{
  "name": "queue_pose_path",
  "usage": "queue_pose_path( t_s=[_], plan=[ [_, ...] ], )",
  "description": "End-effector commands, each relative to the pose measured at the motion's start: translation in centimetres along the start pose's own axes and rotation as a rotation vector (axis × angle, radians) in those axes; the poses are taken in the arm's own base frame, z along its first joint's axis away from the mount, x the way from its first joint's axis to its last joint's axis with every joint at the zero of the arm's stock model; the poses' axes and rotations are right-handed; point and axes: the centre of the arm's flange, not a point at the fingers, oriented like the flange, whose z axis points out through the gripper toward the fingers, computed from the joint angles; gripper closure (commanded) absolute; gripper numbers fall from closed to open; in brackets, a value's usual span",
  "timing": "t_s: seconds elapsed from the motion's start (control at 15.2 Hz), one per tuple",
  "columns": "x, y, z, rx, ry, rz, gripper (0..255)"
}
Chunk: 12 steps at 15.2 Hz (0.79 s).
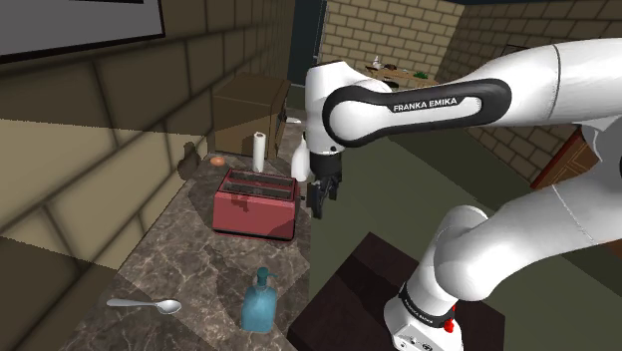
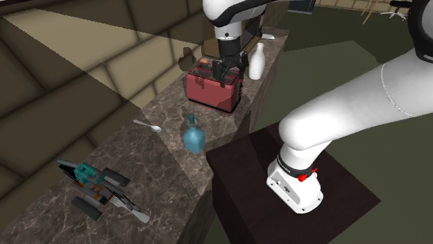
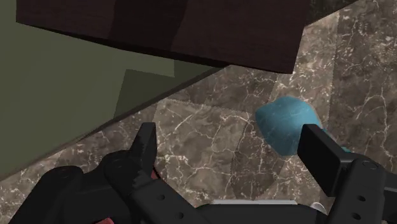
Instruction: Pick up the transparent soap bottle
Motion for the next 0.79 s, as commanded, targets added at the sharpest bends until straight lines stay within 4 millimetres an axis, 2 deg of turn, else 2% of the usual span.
queue_pose_path(
  t_s=[0.0,0.73],
  plan=[
    [1.9,-1.6,1.5,0.009,-0.009,-0.026,0],
    [9.5,-10.8,9.9,0.052,-0.064,-0.169,0]
  ],
)
